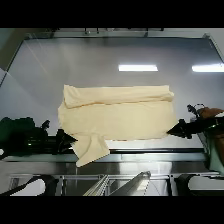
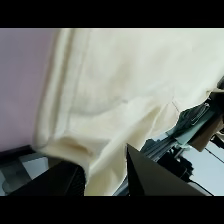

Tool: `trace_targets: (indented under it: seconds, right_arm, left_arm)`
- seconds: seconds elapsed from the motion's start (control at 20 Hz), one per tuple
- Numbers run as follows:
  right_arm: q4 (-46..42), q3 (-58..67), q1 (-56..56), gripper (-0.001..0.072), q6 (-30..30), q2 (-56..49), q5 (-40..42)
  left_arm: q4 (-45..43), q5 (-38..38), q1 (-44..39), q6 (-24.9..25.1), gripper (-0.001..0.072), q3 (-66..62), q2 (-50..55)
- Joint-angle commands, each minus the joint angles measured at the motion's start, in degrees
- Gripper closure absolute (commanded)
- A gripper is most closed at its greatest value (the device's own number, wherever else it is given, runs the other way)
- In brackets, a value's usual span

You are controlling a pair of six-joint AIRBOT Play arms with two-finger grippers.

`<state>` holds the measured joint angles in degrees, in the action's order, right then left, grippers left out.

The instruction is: Fold the shirts.

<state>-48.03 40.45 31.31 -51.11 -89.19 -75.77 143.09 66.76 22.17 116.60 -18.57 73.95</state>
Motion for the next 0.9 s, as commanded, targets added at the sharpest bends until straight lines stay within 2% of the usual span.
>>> trace_targets:
  seconds: [0.0,0.05,0.25,0.4,0.55,0.7,0.85]
  right_arm:
    - [0.7,0.0,0.0,0.0693,-0.1,0.4,-0.2]
    - [0.7,0.0,0.1,0.0693,-0.1,0.4,-1.5]
    - [-2.8,0.4,3.2,0.0693,-5.4,0.7,-7.3]
    - [-2.7,0.4,6.1,0.0693,-5.9,2.2,-7.7]
    - [-2.5,0.4,6.3,0.0693,-5.9,3.6,-9.8]
    - [1.4,0.5,6.3,0.0693,-5.9,5.0,-15.0]
    - [12.4,2.8,6.2,0.0692,-3.1,5.3,-19.1]
  left_arm:
    - [1.5,-7.0,-4.5,1.0,0.0533,0.4,-3.3]
    - [1.4,-6.5,-4.6,1.0,0.0687,0.4,-5.6]
    - [-2.5,1.1,-1.1,-1.6,0.0688,0.4,-14.4]
    - [-7.3,6.5,5.0,-4.0,0.0688,0.5,-19.5]
    - [-7.0,9.1,10.4,-4.0,0.0687,0.4,-23.9]
    - [-6.3,13.4,13.1,-4.0,0.0687,0.4,-25.6]
    - [-1.8,15.1,13.2,-3.6,0.0687,-3.2,-22.9]
